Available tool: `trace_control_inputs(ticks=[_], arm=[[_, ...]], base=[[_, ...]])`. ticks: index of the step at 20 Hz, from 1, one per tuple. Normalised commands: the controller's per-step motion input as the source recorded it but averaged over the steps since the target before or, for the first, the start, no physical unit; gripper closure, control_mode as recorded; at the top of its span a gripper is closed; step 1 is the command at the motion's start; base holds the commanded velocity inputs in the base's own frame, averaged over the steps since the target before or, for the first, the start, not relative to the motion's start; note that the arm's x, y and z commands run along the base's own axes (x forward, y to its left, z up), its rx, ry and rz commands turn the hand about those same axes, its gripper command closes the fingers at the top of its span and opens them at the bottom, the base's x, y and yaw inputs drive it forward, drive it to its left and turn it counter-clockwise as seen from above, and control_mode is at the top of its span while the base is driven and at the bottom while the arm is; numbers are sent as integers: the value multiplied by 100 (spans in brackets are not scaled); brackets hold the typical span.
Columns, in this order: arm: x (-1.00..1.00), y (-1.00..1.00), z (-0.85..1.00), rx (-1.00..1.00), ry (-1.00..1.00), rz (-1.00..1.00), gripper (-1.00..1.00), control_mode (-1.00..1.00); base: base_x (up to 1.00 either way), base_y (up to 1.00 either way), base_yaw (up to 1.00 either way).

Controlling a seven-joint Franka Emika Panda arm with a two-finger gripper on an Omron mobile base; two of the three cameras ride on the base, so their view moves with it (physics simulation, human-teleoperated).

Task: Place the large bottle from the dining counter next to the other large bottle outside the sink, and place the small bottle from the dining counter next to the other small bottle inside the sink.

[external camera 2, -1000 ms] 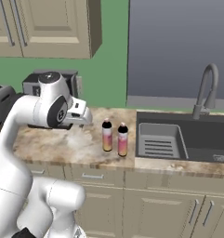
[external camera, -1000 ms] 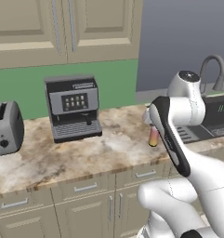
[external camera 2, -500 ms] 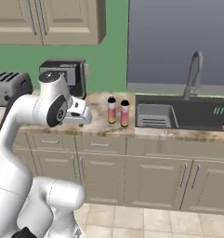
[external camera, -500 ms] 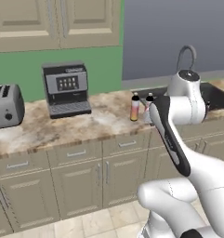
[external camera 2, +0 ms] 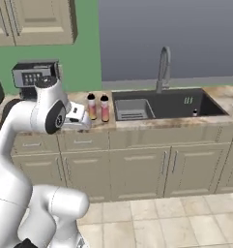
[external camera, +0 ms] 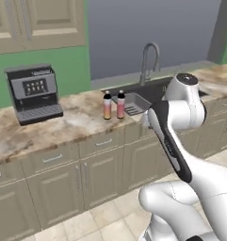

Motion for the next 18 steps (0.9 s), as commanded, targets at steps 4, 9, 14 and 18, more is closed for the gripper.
trace_control_inputs(ticks=[4,9,14,18], arm=[[0,0,0,0,0,0,-100,100],[0,0,0,0,0,0,-100,100],[0,0,0,0,0,0,-100,100],[0,0,0,0,0,0,-100,100]], base=[[5,-20,-80],[6,-16,-87],[9,-7,-92],[6,-1,-94]])
